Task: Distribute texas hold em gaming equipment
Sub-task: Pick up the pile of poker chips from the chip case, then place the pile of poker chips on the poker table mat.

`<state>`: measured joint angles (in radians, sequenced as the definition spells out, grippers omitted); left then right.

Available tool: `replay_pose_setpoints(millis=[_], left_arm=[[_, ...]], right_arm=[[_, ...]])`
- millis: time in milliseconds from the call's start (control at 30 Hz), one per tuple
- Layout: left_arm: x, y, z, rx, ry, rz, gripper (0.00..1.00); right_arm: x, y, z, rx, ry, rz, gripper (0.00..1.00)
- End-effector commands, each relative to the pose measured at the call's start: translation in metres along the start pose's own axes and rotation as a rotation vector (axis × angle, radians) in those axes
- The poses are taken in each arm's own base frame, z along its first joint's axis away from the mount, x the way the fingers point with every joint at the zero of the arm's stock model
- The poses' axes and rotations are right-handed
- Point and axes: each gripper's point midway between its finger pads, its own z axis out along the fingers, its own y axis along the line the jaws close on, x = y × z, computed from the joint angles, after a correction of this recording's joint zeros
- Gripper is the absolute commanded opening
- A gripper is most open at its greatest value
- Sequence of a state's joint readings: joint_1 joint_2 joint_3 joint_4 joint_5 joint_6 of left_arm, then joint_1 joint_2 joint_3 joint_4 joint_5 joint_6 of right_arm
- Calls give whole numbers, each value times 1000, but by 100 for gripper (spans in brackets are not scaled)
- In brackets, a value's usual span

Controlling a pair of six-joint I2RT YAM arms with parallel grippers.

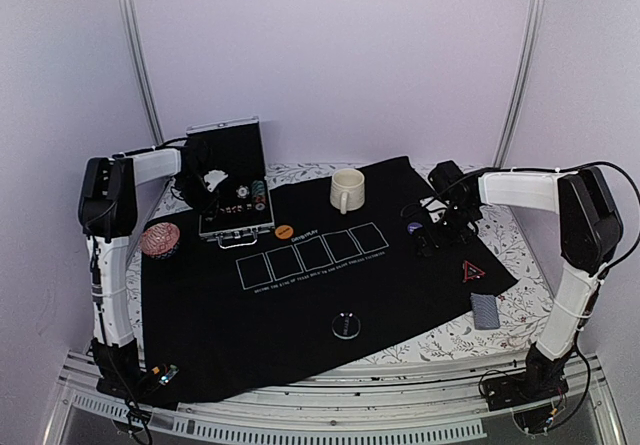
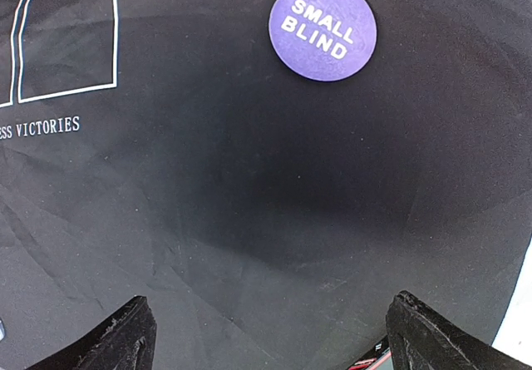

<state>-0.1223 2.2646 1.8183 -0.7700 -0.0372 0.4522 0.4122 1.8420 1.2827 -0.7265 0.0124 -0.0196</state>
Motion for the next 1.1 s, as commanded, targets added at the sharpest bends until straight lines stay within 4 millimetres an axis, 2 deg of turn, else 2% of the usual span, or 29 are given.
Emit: replay_pose_setpoints(millis=[0,200,400,467,533,600,667,733,800,867,900,967,1067], left_arm=[[-20,-16,-28,24,-78,-39,0],[-31,-11,-60,5,-156,-107,0],[-35,-11,-79,5,-196,-174,0],[-37,-16,-88,14,-219,-202,0],[-41,-31,-96,21,-246,-203,0],[-45,-46,-125,12,-298,-203,0],[-45,-74,-140,44,-320,-204,0],[-46,-110,-158,95,-355,-191,0],[-48,-157,-176,187,-401,-203,0],[-40,-212,-189,330,-428,-207,0],[-42,-243,-201,402,-465,-202,0],[-34,-287,-217,535,-501,-245,0],[-19,-329,-237,709,-525,-354,0]], right_arm=[[-5,2,-4,-9,-4,-3,99],[-10,3,-10,-13,-19,0,99],[-14,3,-17,-15,-41,7,99],[-18,3,-23,-15,-63,8,99],[-24,3,-32,-17,-96,8,99],[-32,3,-42,-17,-128,8,99],[-38,7,-53,-10,-155,0,99],[-42,14,-64,12,-173,-26,99],[-46,28,-80,25,-204,-64,99],[-45,46,-94,32,-225,-111,99],[-45,55,-101,37,-237,-135,99],[-42,76,-116,33,-268,-187,99],[-28,125,-137,-17,-317,-269,99]])
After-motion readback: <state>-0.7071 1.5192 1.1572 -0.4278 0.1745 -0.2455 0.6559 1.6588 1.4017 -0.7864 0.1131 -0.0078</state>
